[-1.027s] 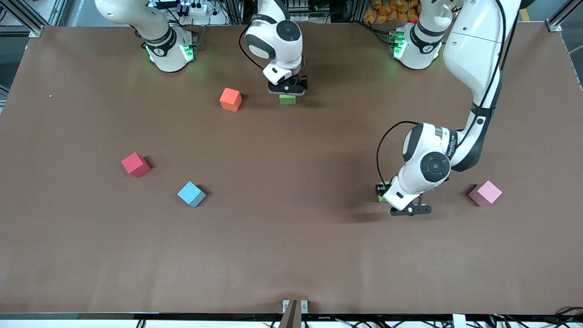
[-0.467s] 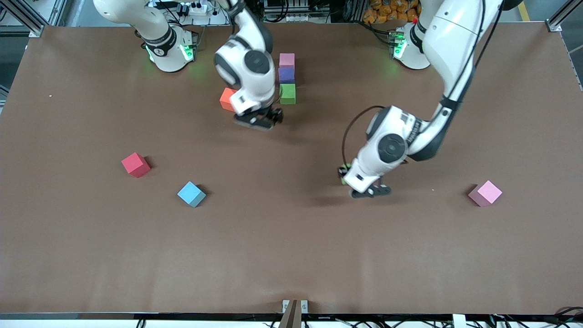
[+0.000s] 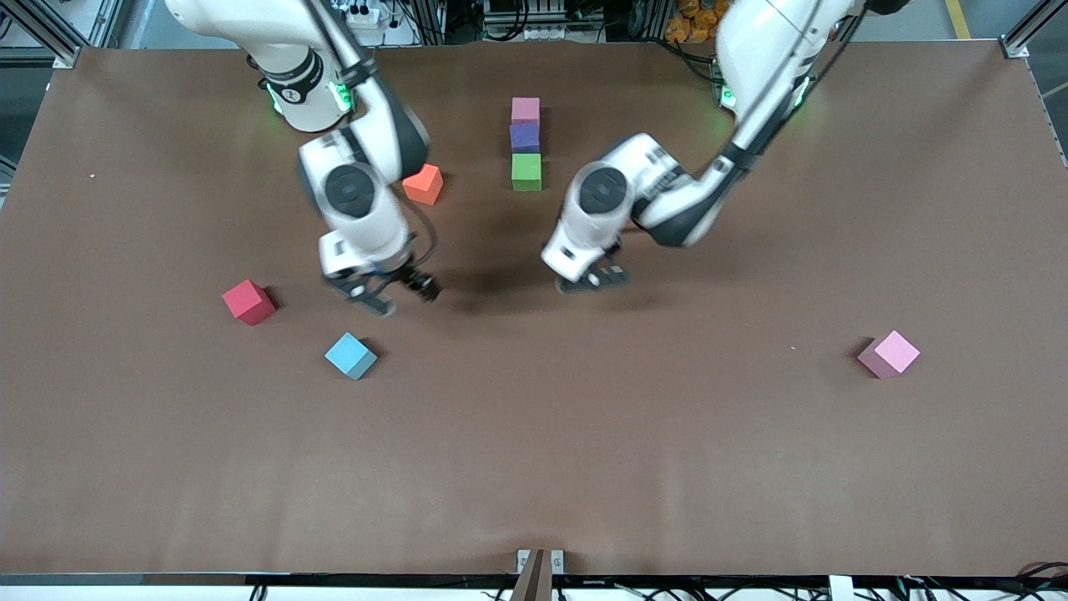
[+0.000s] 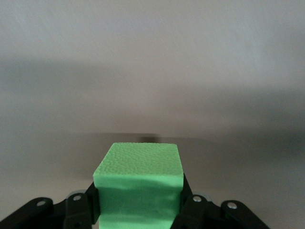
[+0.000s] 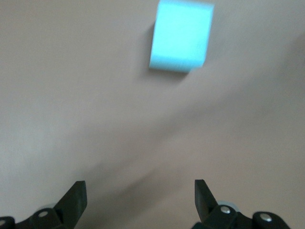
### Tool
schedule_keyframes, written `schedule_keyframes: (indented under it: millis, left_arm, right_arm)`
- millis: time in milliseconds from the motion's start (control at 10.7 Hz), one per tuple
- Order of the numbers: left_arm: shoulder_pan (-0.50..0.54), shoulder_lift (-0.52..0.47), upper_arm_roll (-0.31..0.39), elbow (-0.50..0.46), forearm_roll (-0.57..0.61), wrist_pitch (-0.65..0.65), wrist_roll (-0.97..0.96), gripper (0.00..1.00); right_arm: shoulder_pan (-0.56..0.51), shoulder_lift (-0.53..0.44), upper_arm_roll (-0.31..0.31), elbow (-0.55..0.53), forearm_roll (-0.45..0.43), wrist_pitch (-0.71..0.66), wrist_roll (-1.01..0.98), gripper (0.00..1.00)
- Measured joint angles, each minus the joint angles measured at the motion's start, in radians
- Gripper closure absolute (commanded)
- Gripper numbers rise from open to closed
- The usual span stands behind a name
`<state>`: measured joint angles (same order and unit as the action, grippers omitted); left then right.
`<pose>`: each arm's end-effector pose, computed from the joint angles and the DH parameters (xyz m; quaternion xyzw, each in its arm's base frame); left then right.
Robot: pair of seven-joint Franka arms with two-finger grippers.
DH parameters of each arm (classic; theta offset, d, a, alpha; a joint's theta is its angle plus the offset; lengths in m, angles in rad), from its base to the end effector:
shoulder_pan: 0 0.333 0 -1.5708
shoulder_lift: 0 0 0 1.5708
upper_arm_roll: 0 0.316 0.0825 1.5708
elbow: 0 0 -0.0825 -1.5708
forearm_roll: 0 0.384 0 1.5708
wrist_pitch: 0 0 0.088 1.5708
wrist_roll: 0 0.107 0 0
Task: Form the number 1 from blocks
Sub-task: 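Carry the green cube with the left gripper while the right gripper reaches blue, then place the green cube in line with the left gripper while the right gripper grasps blue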
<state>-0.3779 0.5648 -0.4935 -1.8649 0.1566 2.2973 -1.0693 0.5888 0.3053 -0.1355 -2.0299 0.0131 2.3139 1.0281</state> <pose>0.4229 -0.4699 0.2388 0.9943 0.0734 -0.0758 0.0173 0.5327 0.2622 0.2961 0.9584 -0.2849 0.0037 0.0177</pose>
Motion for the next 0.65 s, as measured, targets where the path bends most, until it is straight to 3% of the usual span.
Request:
schedule_keyframes:
  millis: [374, 654]
  left_arm:
    - [-0.114, 0.01, -0.017, -0.007, 0.009, 0.0, -0.1, 1.0]
    - [-0.155, 0.03, -0.018, -0.008, 0.034, 0.005, -0.101, 1.0]
  right_arm:
    - [-0.116, 0.096, 0.001, 0.069, 0.001, 0.001, -0.026, 0.0]
    - [-0.196, 0.185, 0.002, 0.121, 0.034, 0.005, -0.234, 0.0]
